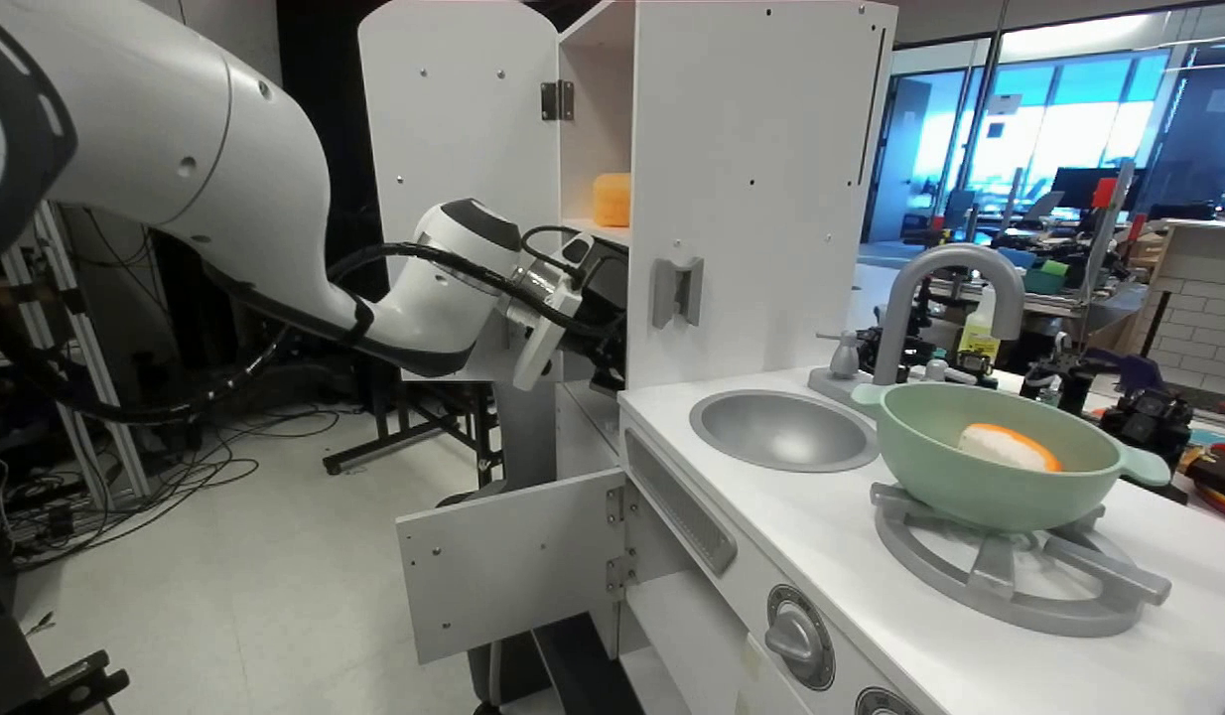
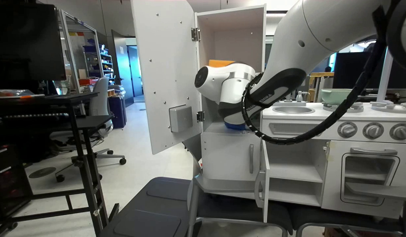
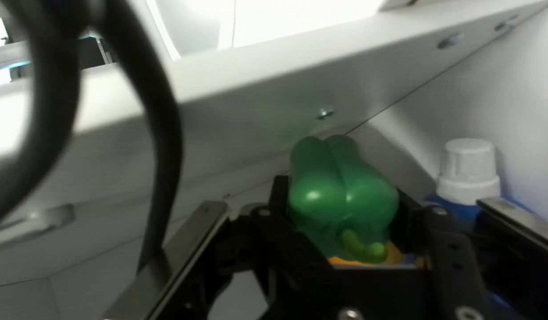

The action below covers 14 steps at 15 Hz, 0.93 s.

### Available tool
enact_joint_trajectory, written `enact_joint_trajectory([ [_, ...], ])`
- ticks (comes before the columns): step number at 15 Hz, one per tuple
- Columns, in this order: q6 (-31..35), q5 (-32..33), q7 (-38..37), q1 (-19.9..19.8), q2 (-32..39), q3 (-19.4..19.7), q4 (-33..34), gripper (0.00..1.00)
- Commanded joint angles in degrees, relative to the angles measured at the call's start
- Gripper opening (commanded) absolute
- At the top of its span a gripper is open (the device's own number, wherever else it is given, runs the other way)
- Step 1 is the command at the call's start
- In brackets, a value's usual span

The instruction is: Open the left top cabinet door, then put the blue bottle and the green pepper in the bottom compartment of the cabinet

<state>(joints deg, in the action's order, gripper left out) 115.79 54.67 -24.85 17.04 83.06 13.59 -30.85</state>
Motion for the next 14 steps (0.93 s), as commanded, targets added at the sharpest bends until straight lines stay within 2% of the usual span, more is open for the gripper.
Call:
enact_joint_trajectory([
  [1, -1.57, -0.46, 1.91, -1.26, 2.43, 0.64, 4.99, 0.8],
  [3, -1.37, -0.43, 1.86, -1.36, 2.55, 0.58, 5.12, 0.95],
  [4, -1.4, -0.53, 2.05, -1.38, 2.44, 0.46, 5.1, 0.99],
  [14, -0.9, -1.86, 5.32, -0.38, -0.24, -1.66, 4.55, 1.0],
])
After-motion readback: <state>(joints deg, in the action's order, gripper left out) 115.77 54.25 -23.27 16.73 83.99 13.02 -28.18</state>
